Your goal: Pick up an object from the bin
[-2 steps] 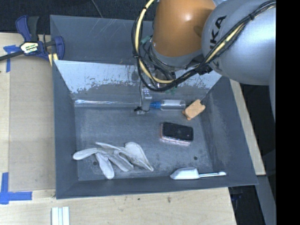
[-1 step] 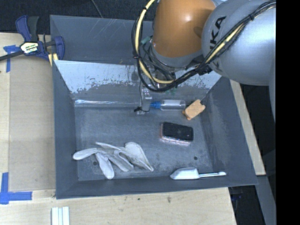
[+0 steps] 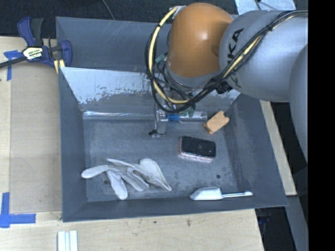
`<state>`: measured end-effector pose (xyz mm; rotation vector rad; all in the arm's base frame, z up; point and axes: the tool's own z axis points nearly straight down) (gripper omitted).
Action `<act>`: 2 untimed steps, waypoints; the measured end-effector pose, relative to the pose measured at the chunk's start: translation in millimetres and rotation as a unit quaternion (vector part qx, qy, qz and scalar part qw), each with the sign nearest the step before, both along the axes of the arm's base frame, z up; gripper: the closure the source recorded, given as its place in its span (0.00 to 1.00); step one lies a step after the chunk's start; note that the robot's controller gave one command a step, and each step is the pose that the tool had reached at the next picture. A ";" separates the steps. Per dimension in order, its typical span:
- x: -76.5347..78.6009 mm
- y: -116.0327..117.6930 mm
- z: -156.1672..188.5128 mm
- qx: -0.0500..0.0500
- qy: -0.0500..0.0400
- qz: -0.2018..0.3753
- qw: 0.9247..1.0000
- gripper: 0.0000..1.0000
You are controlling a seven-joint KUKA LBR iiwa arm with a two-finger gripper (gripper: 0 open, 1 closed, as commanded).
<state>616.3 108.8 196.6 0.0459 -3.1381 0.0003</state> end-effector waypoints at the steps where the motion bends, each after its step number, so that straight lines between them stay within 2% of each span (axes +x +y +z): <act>1: -9.1 -9.2 -6.4 0.001 -0.005 0.018 1.000 0.00; 2: -12.6 -45.9 -66.7 0.000 -0.006 0.081 0.997 0.00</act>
Offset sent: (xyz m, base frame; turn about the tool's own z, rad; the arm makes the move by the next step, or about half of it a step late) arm -0.0156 -0.0580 -0.0838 -0.1770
